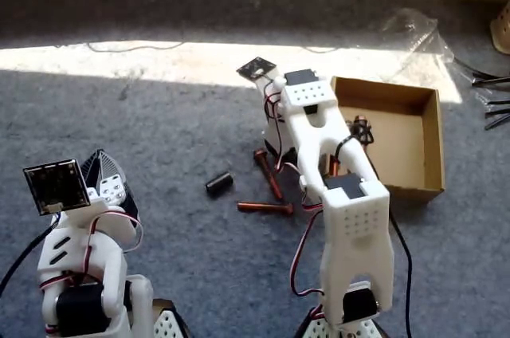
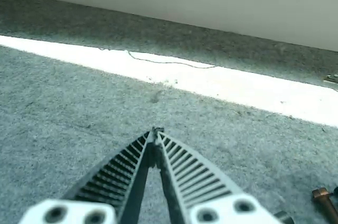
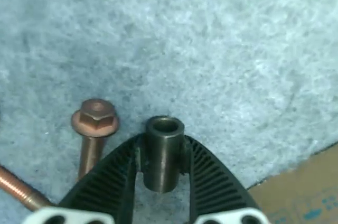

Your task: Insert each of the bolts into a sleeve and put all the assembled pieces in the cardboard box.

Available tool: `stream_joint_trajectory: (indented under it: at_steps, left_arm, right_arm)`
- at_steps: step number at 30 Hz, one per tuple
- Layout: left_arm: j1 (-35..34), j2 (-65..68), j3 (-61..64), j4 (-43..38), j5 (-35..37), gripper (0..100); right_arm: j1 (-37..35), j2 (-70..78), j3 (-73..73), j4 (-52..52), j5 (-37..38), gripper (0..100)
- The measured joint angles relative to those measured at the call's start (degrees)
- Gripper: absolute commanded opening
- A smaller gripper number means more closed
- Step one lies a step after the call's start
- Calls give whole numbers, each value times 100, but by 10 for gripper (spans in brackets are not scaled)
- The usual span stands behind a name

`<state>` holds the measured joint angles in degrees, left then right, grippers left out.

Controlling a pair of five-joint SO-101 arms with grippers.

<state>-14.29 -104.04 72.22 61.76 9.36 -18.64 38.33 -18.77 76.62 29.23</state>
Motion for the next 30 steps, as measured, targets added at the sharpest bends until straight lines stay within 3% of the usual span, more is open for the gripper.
stream_joint_trajectory:
  at_steps: [5, 25, 30]
  left_arm:
    - [0, 0, 0, 0, 0, 7]
    - [0, 0, 0, 0, 0, 7]
    - [0, 0, 0, 0, 0, 7]
  right_arm:
    - [-9, 18, 18, 0, 0, 100]
    - [0, 114, -246, 264, 193, 5]
    - [132, 167, -774, 914, 202, 5]
